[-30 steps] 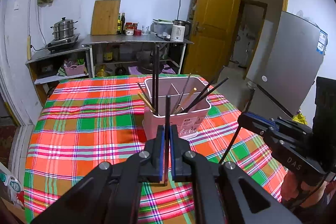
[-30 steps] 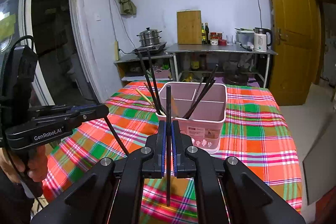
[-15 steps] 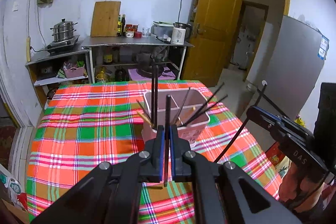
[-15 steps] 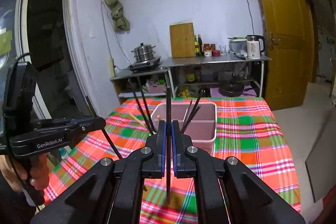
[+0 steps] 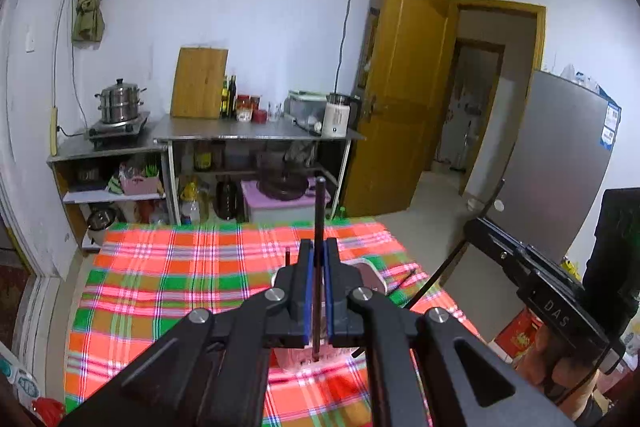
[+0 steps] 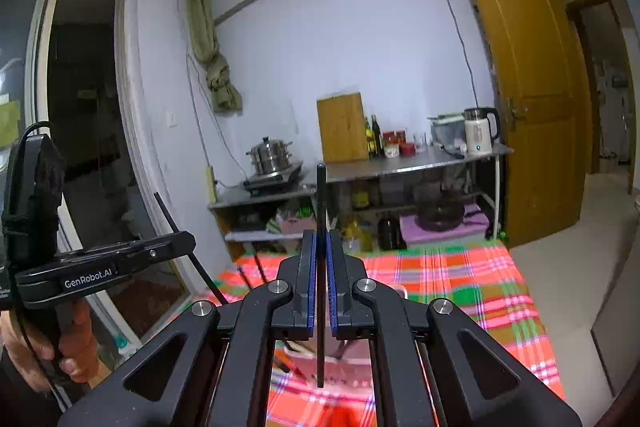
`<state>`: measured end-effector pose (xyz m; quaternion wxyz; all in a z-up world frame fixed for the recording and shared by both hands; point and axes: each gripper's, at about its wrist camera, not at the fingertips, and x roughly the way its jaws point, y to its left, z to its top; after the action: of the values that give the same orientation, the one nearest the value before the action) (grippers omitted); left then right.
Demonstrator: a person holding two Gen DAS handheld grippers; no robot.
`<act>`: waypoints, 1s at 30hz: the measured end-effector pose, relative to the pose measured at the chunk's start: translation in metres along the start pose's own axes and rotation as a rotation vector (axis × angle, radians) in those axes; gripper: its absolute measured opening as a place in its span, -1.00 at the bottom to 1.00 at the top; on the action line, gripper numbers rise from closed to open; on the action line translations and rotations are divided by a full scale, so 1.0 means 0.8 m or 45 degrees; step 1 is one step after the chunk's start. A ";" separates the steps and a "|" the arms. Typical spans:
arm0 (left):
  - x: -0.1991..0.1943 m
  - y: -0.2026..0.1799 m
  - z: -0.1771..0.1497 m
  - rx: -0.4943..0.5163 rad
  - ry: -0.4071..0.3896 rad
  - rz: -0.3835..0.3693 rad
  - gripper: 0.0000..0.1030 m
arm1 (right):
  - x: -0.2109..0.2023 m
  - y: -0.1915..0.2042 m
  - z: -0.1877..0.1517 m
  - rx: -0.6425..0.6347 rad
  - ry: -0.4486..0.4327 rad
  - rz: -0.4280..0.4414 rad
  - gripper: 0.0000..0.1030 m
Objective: Organize utensils
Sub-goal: 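Lower both chopsticks into the basket and open both tools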
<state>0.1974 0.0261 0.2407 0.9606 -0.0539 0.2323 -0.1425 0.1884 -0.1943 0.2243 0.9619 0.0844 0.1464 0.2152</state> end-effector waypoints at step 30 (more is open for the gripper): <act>0.086 0.003 -0.035 0.031 0.067 0.004 -0.61 | 0.083 -0.018 -0.059 0.013 0.172 0.002 -0.90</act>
<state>0.2438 0.0069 0.1861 0.9550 -0.0379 0.2557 -0.1452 0.2365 -0.1732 0.1604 0.9492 0.0746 0.2120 0.2204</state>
